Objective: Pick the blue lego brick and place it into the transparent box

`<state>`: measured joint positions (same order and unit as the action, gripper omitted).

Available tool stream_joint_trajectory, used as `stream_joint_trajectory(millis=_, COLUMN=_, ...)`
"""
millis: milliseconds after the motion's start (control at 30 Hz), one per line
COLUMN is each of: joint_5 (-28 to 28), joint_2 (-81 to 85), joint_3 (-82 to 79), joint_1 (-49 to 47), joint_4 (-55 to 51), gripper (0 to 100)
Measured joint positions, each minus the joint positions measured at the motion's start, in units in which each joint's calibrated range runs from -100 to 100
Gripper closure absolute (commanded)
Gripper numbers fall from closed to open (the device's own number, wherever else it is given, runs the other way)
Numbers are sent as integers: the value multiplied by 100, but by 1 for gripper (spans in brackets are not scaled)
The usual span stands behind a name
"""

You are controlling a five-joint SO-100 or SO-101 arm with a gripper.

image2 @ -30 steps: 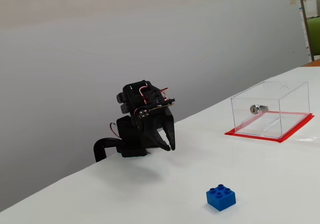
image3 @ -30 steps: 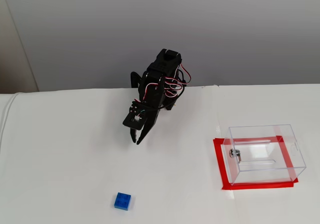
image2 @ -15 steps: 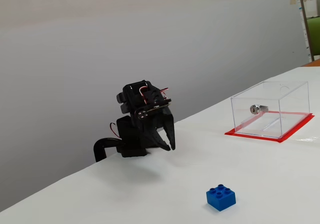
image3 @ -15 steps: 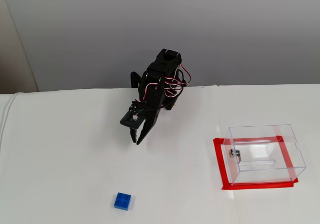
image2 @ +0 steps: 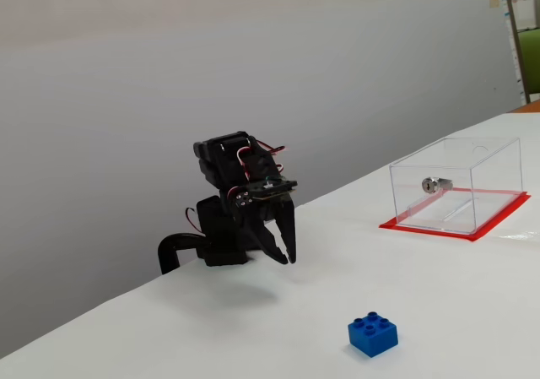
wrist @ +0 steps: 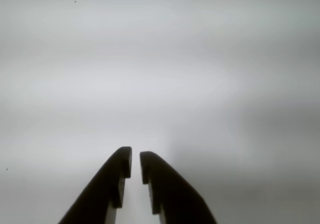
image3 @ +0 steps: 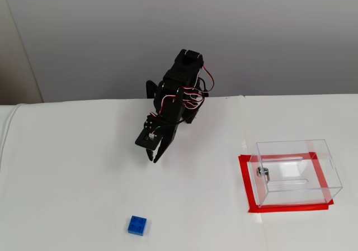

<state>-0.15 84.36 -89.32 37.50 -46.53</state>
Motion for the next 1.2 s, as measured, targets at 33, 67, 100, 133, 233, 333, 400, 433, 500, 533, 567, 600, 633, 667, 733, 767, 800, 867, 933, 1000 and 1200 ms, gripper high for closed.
stream_joint_trajectory(millis=33, joint_5=-15, joint_2=-389, joint_3=159, joint_1=0, joint_4=120, gripper=98)
stream_joint_trajectory(millis=67, joint_5=-15, joint_2=-770, joint_3=353, joint_1=0, joint_4=231, gripper=98)
stream_joint_trajectory(millis=100, joint_5=-20, joint_2=-1184, joint_3=547, joint_1=0, joint_4=317, gripper=98)
stream_joint_trajectory(millis=133, joint_5=-20, joint_2=-1581, joint_3=741, joint_1=-32, joint_4=420, gripper=98)
stream_joint_trajectory(millis=233, joint_5=-20, joint_2=-2554, joint_3=1271, joint_1=-235, joint_4=694, gripper=98)
stream_joint_trajectory(millis=333, joint_5=-20, joint_2=-3349, joint_3=1818, joint_1=-406, joint_4=900, gripper=98)
stream_joint_trajectory(millis=400, joint_5=-24, joint_2=-3712, joint_3=1942, joint_1=-427, joint_4=1045, gripper=98)
stream_joint_trajectory(millis=433, joint_5=-24, joint_2=-3856, joint_3=1951, joint_1=-438, joint_4=1183, gripper=98)
stream_joint_trajectory(millis=500, joint_5=-24, joint_2=-4169, joint_3=1951, joint_1=-438, joint_4=1534, gripper=98)
stream_joint_trajectory(millis=533, joint_5=-24, joint_2=-4296, joint_3=1951, joint_1=-449, joint_4=1697, gripper=98)
stream_joint_trajectory(millis=567, joint_5=-24, joint_2=-4448, joint_3=1959, joint_1=-470, joint_4=1825, gripper=98)
stream_joint_trajectory(millis=600, joint_5=-24, joint_2=-4575, joint_3=2012, joint_1=-502, joint_4=1911, gripper=98)
stream_joint_trajectory(millis=633, joint_5=-24, joint_2=-4710, joint_3=2056, joint_1=-502, joint_4=1988, gripper=98)
stream_joint_trajectory(millis=667, joint_5=-24, joint_2=-4846, joint_3=2145, joint_1=-513, joint_4=2005, gripper=98)
stream_joint_trajectory(millis=733, joint_5=-24, joint_2=-5082, joint_3=2312, joint_1=-556, joint_4=2014, gripper=98)
stream_joint_trajectory(millis=767, joint_5=-29, joint_2=-5192, joint_3=2392, joint_1=-588, joint_4=2014, gripper=98)
stream_joint_trajectory(millis=800, joint_5=-29, joint_2=-5294, joint_3=2480, joint_1=-588, joint_4=2014, gripper=98)
stream_joint_trajectory(millis=867, joint_5=-29, joint_2=-5446, joint_3=2657, joint_1=-588, joint_4=2014, gripper=98)
stream_joint_trajectory(millis=933, joint_5=-29, joint_2=-5615, joint_3=2895, joint_1=-598, joint_4=2014, gripper=98)
stream_joint_trajectory(millis=1000, joint_5=-29, joint_2=-5835, joint_3=3177, joint_1=-662, joint_4=2014, gripper=98)
stream_joint_trajectory(millis=1200, joint_5=-29, joint_2=-6638, joint_3=4148, joint_1=-705, joint_4=2014, gripper=93)
